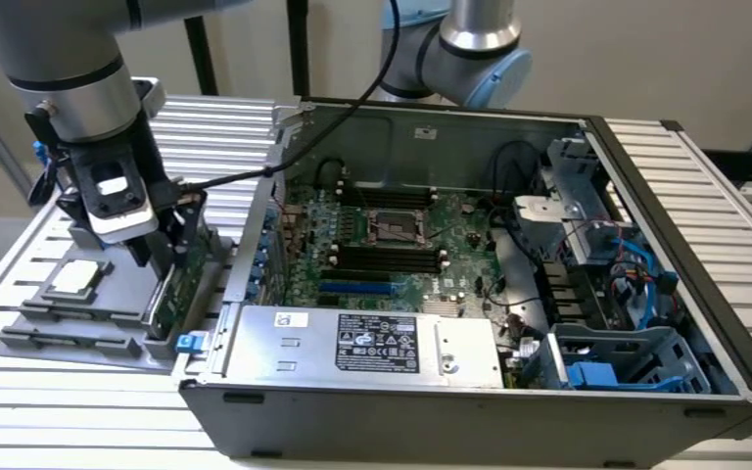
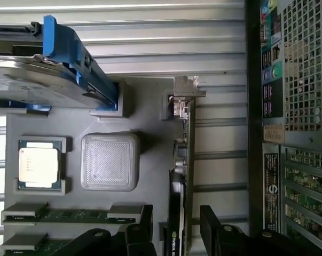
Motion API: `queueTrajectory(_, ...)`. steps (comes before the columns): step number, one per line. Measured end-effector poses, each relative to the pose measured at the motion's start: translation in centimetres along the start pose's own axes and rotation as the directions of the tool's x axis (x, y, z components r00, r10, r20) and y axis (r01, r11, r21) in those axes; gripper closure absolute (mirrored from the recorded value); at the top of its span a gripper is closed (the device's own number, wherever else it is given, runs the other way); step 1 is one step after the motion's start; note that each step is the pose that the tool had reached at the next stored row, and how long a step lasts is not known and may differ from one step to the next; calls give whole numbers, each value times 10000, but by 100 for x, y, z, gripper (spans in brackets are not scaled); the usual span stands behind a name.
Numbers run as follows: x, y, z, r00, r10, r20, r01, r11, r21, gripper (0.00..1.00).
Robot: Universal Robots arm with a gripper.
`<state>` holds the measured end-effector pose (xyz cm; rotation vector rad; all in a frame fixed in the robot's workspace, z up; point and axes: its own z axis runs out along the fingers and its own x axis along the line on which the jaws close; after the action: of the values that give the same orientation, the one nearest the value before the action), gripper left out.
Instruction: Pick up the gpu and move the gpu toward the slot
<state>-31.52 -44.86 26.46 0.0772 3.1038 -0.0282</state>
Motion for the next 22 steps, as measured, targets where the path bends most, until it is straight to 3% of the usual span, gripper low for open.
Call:
queueTrajectory(3, 1, 1, 37, 10000, -2, 54, 2, 10000, 67, 52)
queueTrajectory(9, 5, 2, 131, 9998, -2, 191, 0, 9999, 102, 52)
queueTrajectory(17, 14, 79, 225, 9998, 42, 202, -44, 9999, 109, 52)
queueTrajectory(22, 47, 78, 253, 9998, 46, 203, -48, 9999, 120, 52)
